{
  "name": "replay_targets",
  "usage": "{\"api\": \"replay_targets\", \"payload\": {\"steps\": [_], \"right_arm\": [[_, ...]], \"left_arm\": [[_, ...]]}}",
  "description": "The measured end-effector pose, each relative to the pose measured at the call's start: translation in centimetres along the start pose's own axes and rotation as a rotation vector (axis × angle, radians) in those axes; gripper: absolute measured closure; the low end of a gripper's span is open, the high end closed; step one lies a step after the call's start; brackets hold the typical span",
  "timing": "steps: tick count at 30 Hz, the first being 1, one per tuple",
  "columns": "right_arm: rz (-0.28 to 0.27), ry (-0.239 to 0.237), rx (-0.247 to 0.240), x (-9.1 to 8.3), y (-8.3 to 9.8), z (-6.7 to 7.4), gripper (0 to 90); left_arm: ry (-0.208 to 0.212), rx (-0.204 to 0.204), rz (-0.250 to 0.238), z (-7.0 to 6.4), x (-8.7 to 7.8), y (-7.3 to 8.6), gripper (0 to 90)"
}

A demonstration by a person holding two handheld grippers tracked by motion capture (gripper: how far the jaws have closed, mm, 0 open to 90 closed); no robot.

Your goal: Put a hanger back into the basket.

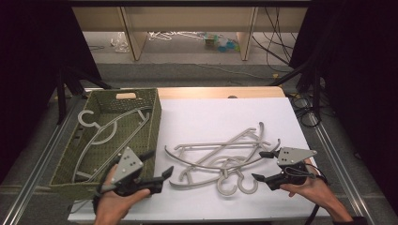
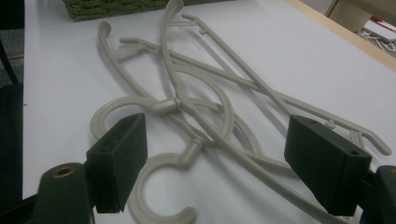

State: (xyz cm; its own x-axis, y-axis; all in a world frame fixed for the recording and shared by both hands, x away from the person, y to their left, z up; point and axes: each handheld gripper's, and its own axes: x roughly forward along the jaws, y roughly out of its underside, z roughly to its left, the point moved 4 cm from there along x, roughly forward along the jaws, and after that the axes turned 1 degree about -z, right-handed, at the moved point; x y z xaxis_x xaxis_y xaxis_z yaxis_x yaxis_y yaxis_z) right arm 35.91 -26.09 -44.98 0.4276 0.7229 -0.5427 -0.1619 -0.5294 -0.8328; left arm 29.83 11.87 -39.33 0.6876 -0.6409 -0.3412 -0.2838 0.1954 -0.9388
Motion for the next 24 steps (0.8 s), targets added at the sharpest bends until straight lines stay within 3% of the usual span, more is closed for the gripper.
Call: {"api": "replay_targets", "payload": {"steps": [5, 8, 12, 16, 18, 24], "right_arm": [[0.001, 0.001, -0.003, 0.1, 0.0, 0.1, 21.8], [0.013, 0.002, -0.01, 0.0, 0.1, 0.2, 21.6], [0.02, 0.005, -0.021, 0.2, 0.1, 0.2, 21.5], [0.027, 0.007, -0.029, 0.4, 0.2, 0.1, 21.2], [0.029, 0.009, -0.028, 0.7, 0.4, -0.1, 20.9], [0.125, 0.049, -0.095, 2.3, 1.0, -0.7, 22.1]], "left_arm": [[0.06, 0.012, -0.004, -2.6, 2.0, 1.9, 20.5], [0.057, 0.038, -0.006, -3.2, 2.5, 2.9, 19.8], [0.069, 0.006, 0.008, -3.3, 2.8, 4.7, 19.7], [0.056, 0.046, 0.003, -2.6, 3.0, 5.3, 19.6], [0.053, 0.027, 0.006, -2.5, 3.0, 5.7, 19.4], [0.055, 0.034, 0.014, -2.6, 3.0, 6.2, 19.3]]}}
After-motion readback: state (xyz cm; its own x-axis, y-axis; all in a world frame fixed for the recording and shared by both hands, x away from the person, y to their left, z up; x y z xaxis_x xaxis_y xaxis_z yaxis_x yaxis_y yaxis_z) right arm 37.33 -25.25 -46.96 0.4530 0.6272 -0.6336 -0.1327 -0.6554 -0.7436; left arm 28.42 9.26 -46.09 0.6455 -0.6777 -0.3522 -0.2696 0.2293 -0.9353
